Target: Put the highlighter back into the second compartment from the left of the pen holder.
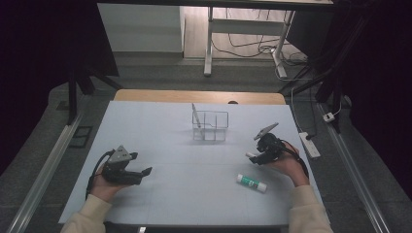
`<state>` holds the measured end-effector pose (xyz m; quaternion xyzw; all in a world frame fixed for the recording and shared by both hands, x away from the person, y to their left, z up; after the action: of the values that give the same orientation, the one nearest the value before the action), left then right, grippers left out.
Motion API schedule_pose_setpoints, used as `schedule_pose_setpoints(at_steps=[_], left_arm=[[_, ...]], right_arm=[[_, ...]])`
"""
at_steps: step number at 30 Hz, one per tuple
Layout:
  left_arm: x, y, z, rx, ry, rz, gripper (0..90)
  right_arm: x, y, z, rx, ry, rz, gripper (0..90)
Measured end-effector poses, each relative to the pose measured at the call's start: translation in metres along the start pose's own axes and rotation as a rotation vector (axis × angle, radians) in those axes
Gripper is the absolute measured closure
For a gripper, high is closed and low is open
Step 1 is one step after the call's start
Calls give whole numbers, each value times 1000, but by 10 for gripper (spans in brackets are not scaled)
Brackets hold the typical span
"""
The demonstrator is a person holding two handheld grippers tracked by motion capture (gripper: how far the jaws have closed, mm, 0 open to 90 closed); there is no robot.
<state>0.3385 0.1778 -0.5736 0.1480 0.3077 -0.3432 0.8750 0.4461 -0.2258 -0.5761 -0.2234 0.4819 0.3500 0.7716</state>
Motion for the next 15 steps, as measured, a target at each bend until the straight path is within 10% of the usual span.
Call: schedule_pose_setpoints(at_steps=[15], left_arm=[[0, 1, 0, -1, 0, 1, 190]], right_arm=[[8, -3, -6, -10, 51, 20, 568]])
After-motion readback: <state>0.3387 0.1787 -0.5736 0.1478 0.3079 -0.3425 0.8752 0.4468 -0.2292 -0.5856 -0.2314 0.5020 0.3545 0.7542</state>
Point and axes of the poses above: each handheld gripper's, and its own axes: x roughly forward along the jaws, z roughly out of its top, y roughly to its left, the point moved 10 cm from there along x, roughly forward along the jaws, and after that the axes turned 7 degrees about x, right-handed, at the moved point
